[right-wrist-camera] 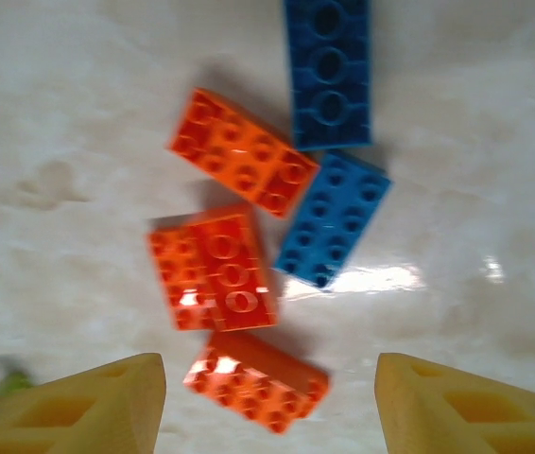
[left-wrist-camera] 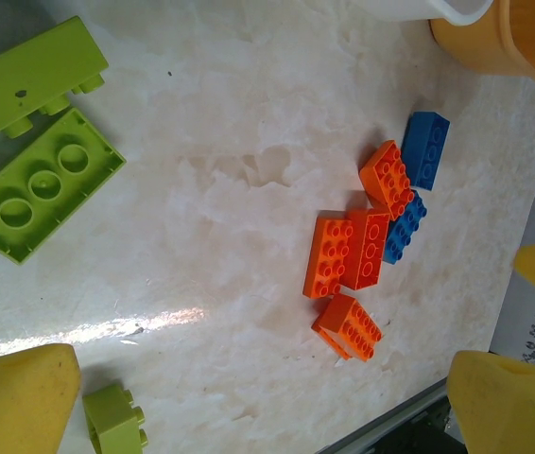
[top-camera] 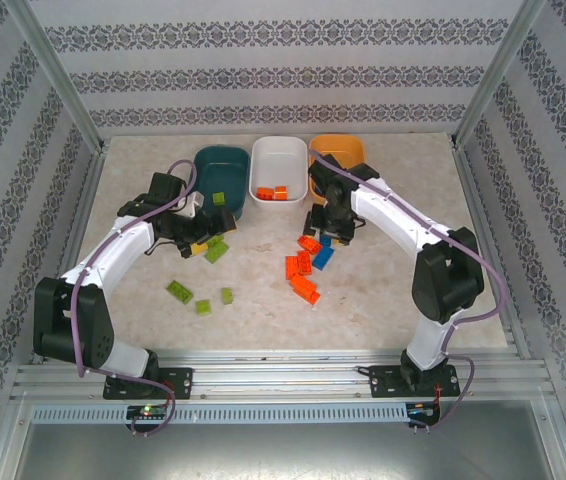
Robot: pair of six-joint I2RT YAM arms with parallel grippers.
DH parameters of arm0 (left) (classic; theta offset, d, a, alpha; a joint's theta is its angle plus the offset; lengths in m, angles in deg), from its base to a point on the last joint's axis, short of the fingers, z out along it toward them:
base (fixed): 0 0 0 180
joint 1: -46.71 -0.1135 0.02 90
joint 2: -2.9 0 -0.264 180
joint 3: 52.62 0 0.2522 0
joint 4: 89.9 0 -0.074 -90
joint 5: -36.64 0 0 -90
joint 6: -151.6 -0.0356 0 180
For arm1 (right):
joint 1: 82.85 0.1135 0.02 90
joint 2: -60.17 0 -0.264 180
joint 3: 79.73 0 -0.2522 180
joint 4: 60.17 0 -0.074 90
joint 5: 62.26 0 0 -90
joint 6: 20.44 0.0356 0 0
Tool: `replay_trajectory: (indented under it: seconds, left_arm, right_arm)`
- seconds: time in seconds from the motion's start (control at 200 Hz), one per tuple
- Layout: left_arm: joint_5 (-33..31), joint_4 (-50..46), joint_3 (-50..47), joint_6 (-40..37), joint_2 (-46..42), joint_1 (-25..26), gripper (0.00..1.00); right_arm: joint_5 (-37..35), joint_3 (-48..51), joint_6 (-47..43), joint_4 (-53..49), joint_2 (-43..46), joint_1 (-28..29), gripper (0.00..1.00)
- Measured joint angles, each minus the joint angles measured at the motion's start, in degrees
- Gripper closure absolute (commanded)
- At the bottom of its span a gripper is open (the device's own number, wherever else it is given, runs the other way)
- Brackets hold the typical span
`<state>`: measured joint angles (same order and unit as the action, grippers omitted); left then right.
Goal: Sort the legos into containers by color
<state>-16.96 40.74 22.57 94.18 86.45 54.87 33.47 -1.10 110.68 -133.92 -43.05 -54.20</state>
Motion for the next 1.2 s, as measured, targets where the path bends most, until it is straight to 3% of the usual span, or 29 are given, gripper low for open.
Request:
replay_trajectory:
  seconds: [0.345, 1.199]
  left_arm:
    - [0.00, 0.00, -0.02, 0.02, 0.00, 0.09, 0.00]
    - [-0.44, -1.16, -0.09, 0.00, -0.68, 0.09, 0.00]
  right_arm:
    - [-8.11, -2.95, -10.36, -0.35, -7.67, 0.11, 0.41]
    - [-7.80, -8.94, -13.49, 2.19, -19.15, -4.66, 0.48]
